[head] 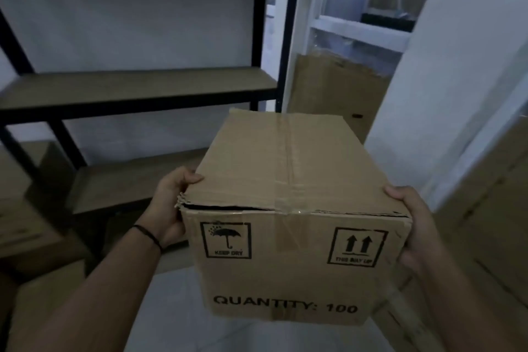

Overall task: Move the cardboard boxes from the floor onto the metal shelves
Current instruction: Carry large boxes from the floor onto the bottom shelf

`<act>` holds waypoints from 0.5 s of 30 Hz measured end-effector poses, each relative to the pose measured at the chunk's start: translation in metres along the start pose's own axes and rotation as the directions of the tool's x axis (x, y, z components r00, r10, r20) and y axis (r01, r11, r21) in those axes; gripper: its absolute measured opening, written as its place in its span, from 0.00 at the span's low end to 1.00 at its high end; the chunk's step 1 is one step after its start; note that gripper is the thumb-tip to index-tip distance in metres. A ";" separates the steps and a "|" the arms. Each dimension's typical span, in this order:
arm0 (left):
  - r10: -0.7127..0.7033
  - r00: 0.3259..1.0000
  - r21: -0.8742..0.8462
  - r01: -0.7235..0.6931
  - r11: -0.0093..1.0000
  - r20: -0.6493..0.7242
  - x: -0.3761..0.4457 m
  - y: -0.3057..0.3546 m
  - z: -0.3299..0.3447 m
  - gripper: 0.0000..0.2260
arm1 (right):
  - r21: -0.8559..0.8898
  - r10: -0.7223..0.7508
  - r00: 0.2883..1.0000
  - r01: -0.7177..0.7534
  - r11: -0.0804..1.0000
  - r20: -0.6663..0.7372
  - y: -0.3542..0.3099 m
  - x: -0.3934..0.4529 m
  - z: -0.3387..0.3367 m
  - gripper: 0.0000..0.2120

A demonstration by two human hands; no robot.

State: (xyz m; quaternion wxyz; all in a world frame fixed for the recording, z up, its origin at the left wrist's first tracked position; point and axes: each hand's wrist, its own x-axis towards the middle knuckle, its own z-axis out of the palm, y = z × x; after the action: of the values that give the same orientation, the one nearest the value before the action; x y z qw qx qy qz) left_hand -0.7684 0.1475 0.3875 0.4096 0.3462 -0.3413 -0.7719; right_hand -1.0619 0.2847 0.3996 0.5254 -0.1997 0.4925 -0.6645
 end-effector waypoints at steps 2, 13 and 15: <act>0.005 0.998 -0.012 -0.006 1.000 -0.061 -0.008 -0.003 -0.016 0.22 | -0.022 0.048 0.998 -0.047 0.999 0.041 0.009 0.012 0.007 0.16; 0.020 0.975 -0.127 -0.049 0.991 -0.221 -0.017 -0.009 -0.098 0.15 | -0.088 0.224 0.959 -0.212 0.973 0.171 0.069 0.054 0.058 0.14; 0.031 0.973 -0.141 -0.065 0.988 -0.231 -0.017 -0.009 -0.106 0.16 | -0.086 0.239 0.955 -0.227 0.970 0.176 0.078 0.062 0.064 0.15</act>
State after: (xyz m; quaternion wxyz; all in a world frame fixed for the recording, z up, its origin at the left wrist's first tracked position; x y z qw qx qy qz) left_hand -0.6790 0.1403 0.3284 0.4892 0.3927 -0.2422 -0.7401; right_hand -0.9955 0.2035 0.3441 0.6370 -0.2180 0.4828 -0.5601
